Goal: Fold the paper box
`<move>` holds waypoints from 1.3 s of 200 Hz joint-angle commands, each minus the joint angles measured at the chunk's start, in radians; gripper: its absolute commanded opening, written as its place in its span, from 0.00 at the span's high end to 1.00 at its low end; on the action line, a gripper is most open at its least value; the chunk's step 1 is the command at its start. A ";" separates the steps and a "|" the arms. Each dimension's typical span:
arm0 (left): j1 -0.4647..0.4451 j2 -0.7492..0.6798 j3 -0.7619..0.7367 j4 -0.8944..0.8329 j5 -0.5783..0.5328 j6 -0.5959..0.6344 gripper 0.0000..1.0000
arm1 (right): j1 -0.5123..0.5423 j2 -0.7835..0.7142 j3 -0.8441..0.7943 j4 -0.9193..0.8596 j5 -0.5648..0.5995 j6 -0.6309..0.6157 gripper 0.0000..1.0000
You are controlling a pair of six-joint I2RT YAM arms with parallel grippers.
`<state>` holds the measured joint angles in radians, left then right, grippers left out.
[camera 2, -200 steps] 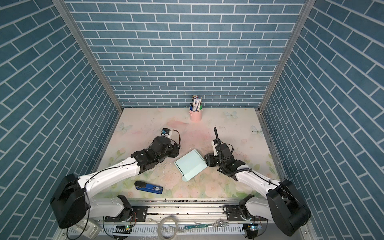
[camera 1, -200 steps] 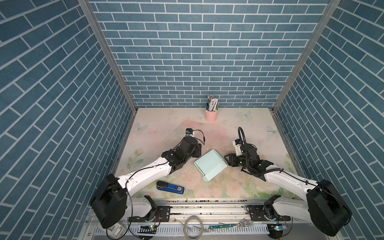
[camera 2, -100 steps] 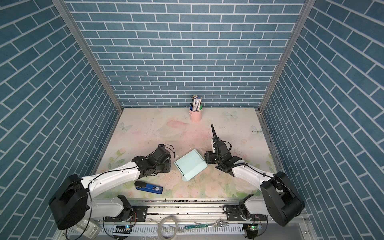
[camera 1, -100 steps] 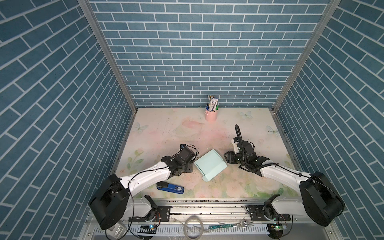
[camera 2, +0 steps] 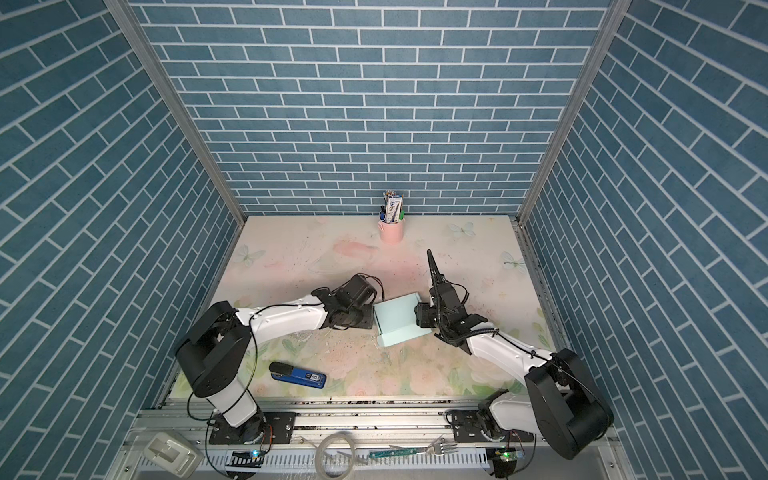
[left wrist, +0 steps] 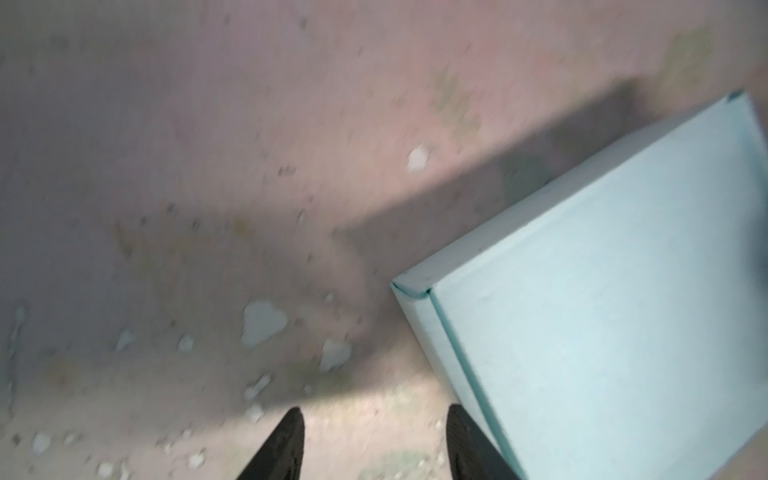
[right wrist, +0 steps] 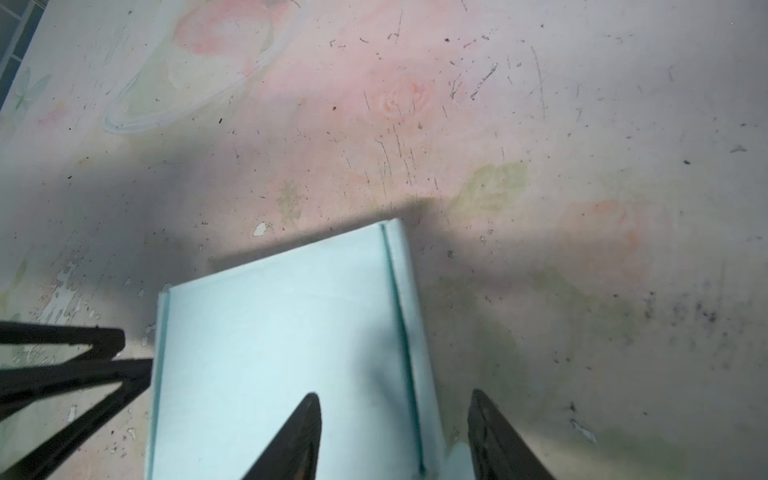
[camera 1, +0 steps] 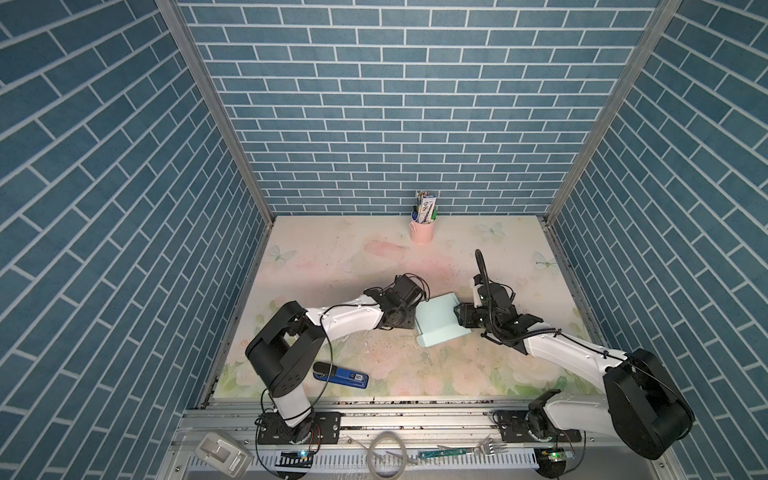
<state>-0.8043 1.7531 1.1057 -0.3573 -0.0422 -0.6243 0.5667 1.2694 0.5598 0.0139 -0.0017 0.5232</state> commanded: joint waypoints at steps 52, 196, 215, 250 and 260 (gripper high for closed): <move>0.018 0.041 0.064 -0.002 0.026 0.031 0.42 | -0.042 -0.028 -0.035 -0.027 0.001 0.027 0.42; 0.127 -0.094 -0.196 0.356 0.240 -0.211 0.43 | 0.088 0.244 0.059 0.287 -0.055 0.254 0.49; 0.161 -0.107 -0.196 0.340 0.238 -0.192 0.43 | 0.103 0.310 0.103 0.316 -0.046 0.281 0.49; 0.238 -0.099 -0.166 0.274 0.224 -0.132 0.43 | 0.117 0.421 0.189 0.377 -0.056 0.313 0.49; 0.260 -0.098 -0.161 0.253 0.219 -0.118 0.42 | 0.123 0.449 0.219 0.372 -0.063 0.311 0.49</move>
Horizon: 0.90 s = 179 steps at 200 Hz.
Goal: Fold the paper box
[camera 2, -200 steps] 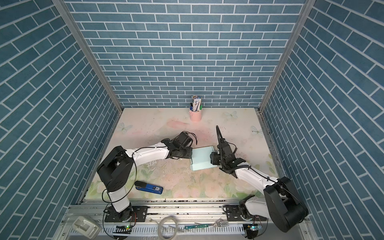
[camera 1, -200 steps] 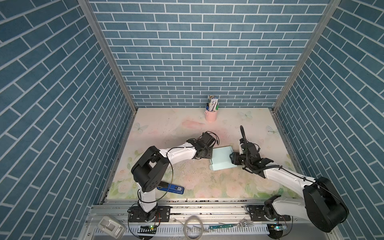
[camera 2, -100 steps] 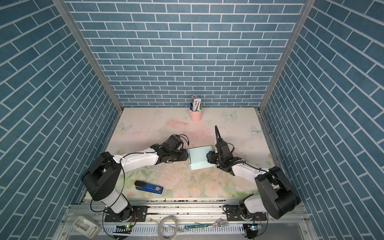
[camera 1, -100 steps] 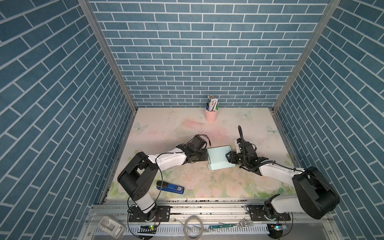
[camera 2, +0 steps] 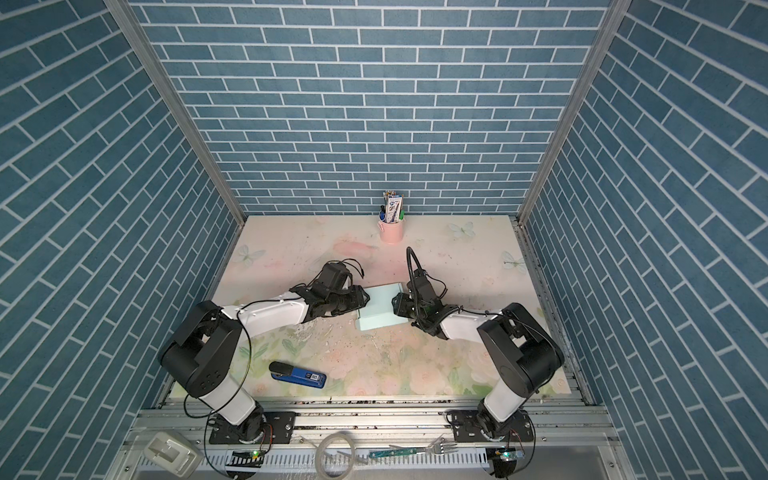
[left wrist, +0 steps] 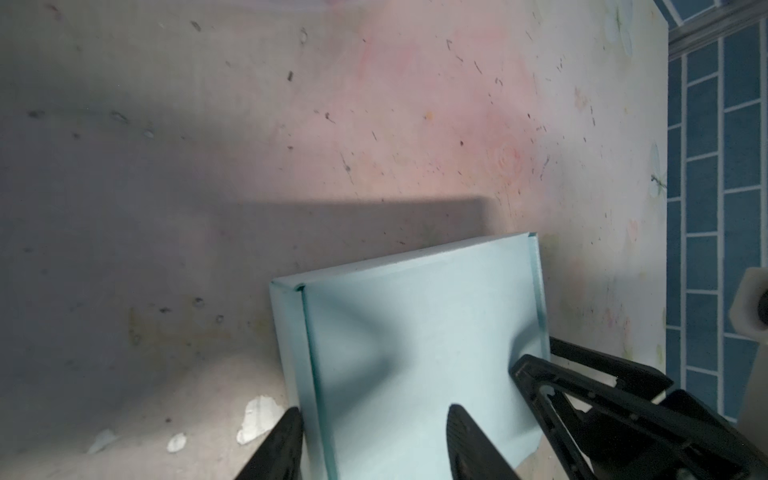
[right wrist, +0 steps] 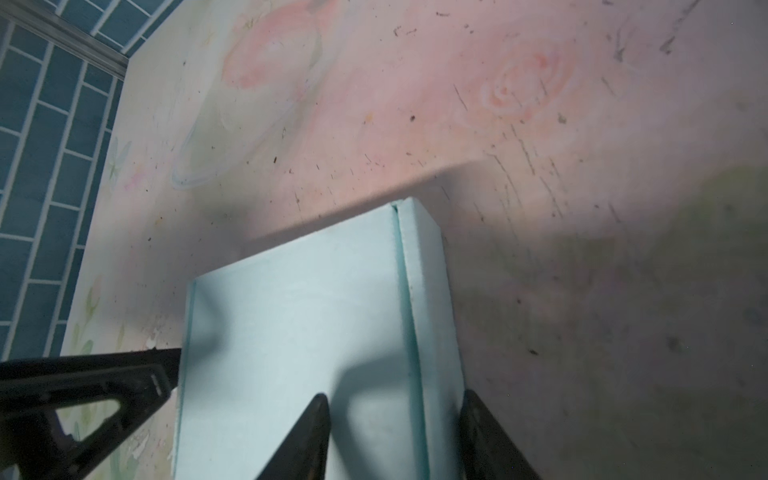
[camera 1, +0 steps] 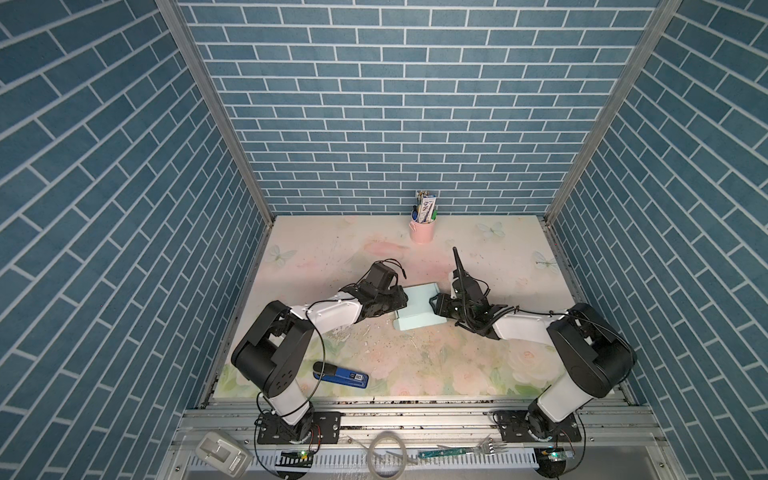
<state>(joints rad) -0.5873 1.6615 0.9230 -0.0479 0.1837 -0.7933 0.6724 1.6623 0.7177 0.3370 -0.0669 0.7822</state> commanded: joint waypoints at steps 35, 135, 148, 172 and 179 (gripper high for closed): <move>0.104 -0.029 0.019 -0.104 0.000 0.086 0.37 | 0.020 0.044 0.092 -0.024 0.022 -0.021 0.45; 0.098 -0.341 -0.141 -0.321 -0.108 0.123 0.22 | -0.016 -0.336 -0.122 -0.277 0.099 -0.131 0.38; 0.081 -0.361 -0.155 -0.338 -0.109 0.115 0.21 | -0.006 -0.353 -0.130 -0.287 0.083 -0.126 0.38; 0.033 -0.384 -0.185 -0.339 -0.110 0.090 0.23 | 0.017 -0.353 -0.124 -0.296 0.057 -0.111 0.39; 0.017 -0.381 -0.192 -0.337 -0.111 0.082 0.23 | 0.020 -0.346 -0.121 -0.290 0.047 -0.106 0.40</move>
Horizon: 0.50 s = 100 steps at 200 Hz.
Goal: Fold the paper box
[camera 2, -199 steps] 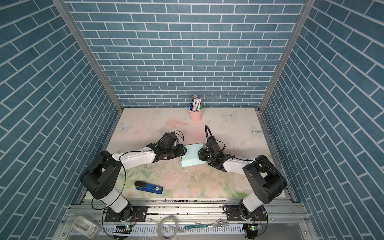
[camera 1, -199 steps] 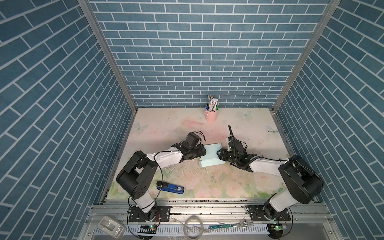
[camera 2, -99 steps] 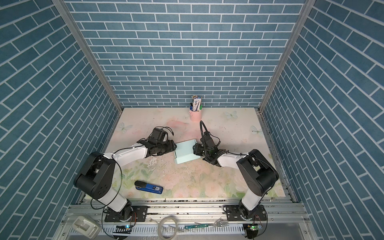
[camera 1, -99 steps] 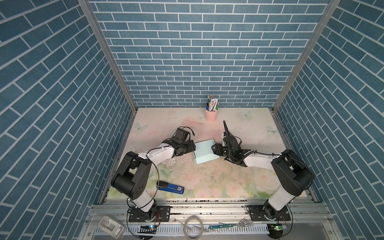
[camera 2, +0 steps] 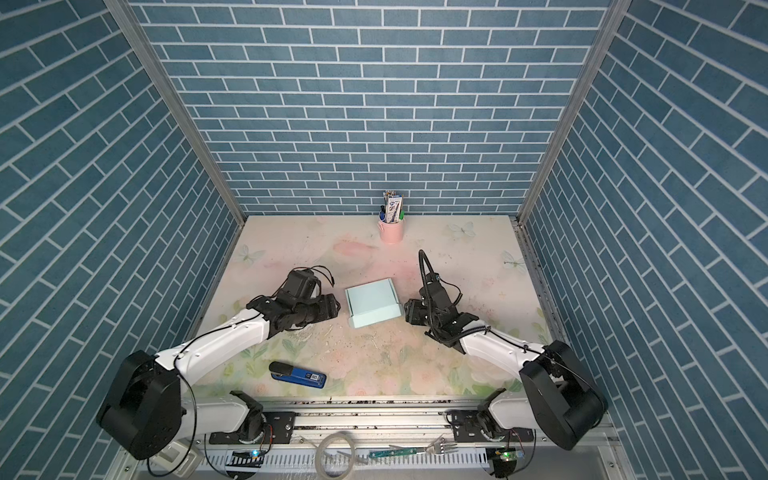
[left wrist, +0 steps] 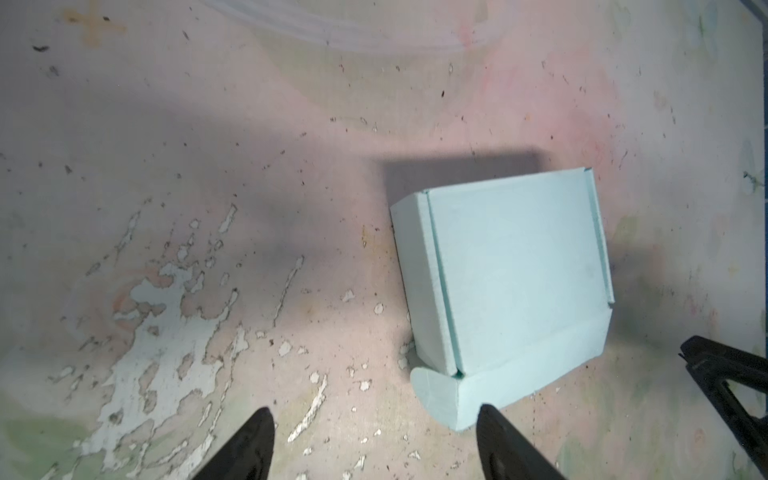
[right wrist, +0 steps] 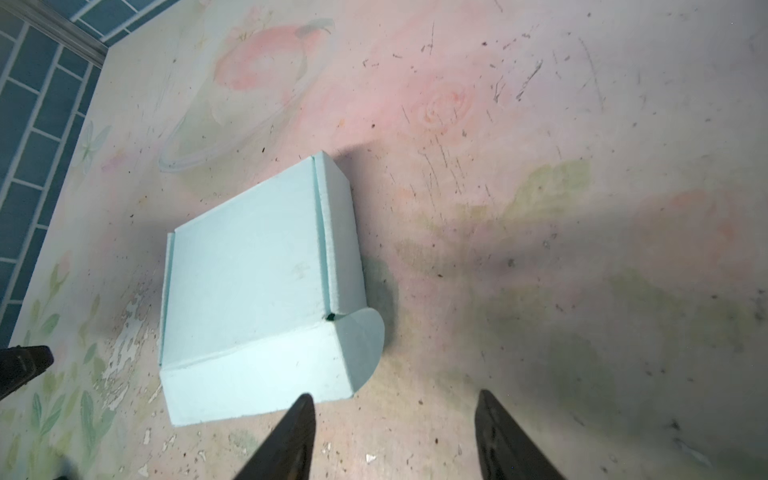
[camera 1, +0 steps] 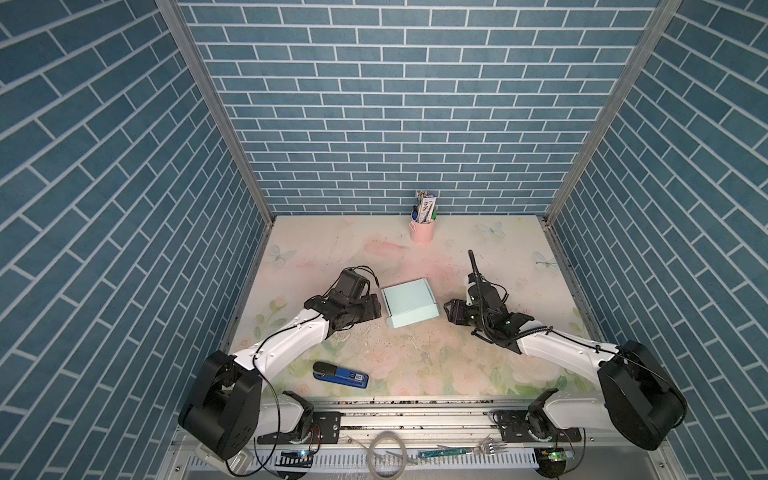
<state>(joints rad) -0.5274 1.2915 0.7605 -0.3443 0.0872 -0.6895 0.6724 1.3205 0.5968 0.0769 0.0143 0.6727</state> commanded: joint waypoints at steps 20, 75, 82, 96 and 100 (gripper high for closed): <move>-0.082 0.002 -0.051 -0.008 -0.006 -0.050 0.24 | 0.032 0.030 0.018 -0.021 -0.044 0.002 0.41; -0.147 0.054 -0.059 0.112 0.031 -0.131 0.27 | 0.035 0.139 0.061 0.039 -0.096 -0.004 0.42; -0.152 0.058 -0.059 0.123 0.035 -0.137 0.27 | 0.035 0.148 0.064 0.041 -0.096 -0.004 0.42; -0.160 0.061 -0.086 0.147 0.034 -0.153 0.27 | 0.037 0.159 0.069 0.047 -0.096 -0.007 0.43; -0.162 0.063 -0.086 0.154 0.034 -0.159 0.27 | 0.036 0.161 0.070 0.047 -0.096 -0.008 0.43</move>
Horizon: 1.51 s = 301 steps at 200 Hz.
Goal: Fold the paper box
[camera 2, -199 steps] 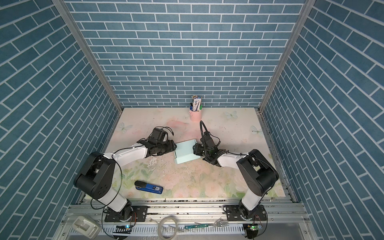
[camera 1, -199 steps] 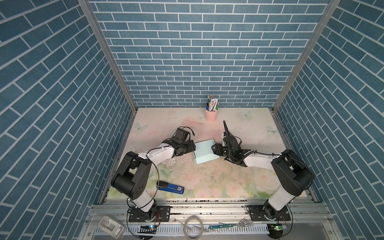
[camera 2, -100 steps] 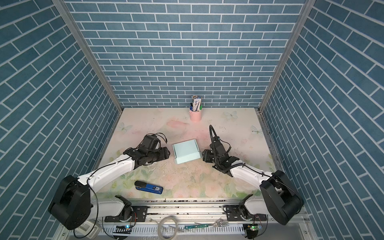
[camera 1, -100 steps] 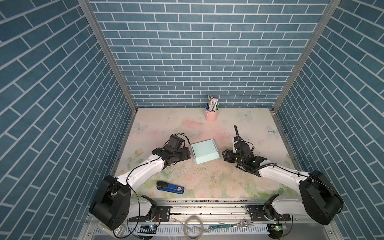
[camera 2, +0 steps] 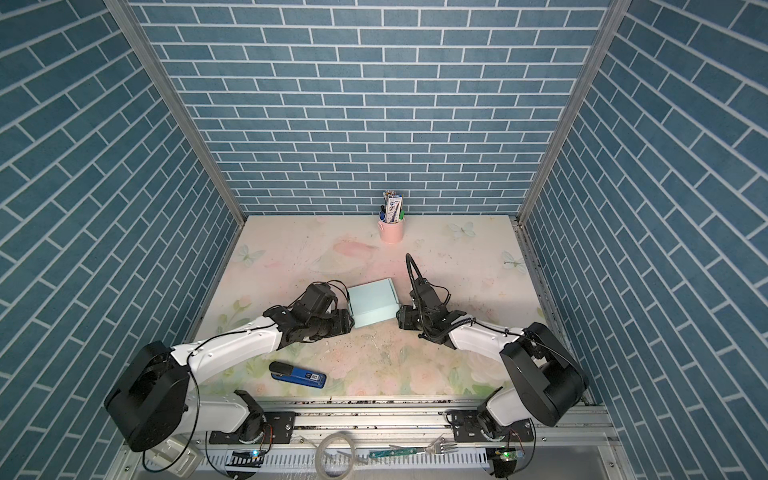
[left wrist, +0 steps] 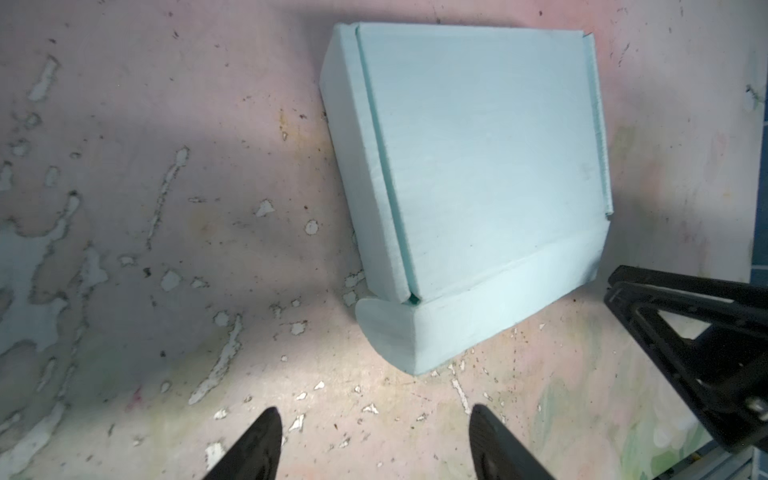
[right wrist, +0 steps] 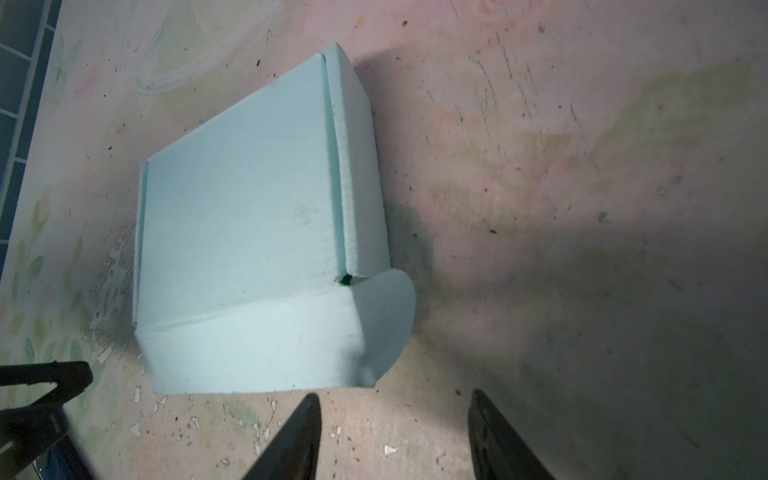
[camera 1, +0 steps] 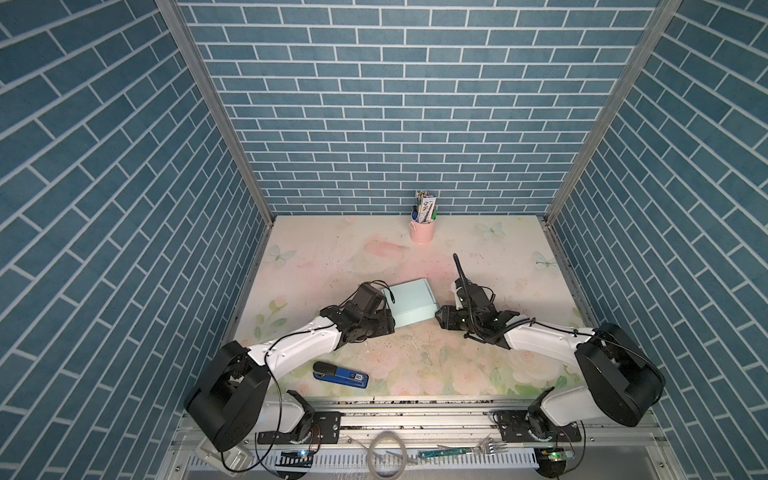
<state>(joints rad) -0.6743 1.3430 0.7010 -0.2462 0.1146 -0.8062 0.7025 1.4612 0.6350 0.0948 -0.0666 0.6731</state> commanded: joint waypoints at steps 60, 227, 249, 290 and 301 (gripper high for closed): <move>-0.069 0.043 -0.055 0.190 0.016 -0.111 0.29 | 0.009 0.039 0.055 0.031 -0.015 -0.020 0.44; -0.096 0.083 -0.022 0.246 0.006 -0.107 0.30 | 0.043 0.085 0.088 0.088 -0.106 -0.003 0.57; -0.097 0.078 -0.012 0.233 0.007 -0.097 0.30 | 0.054 0.078 0.083 0.095 -0.104 0.005 0.58; -0.097 0.028 0.019 0.145 -0.013 -0.059 0.30 | 0.058 0.042 0.074 0.056 -0.051 -0.009 0.59; -0.096 -0.002 0.032 0.084 -0.041 -0.038 0.30 | 0.058 0.022 0.068 0.035 -0.027 -0.018 0.59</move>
<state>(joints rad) -0.7662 1.4040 0.6773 -0.0460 0.1238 -0.8993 0.7547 1.5375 0.7071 0.1646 -0.1478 0.6571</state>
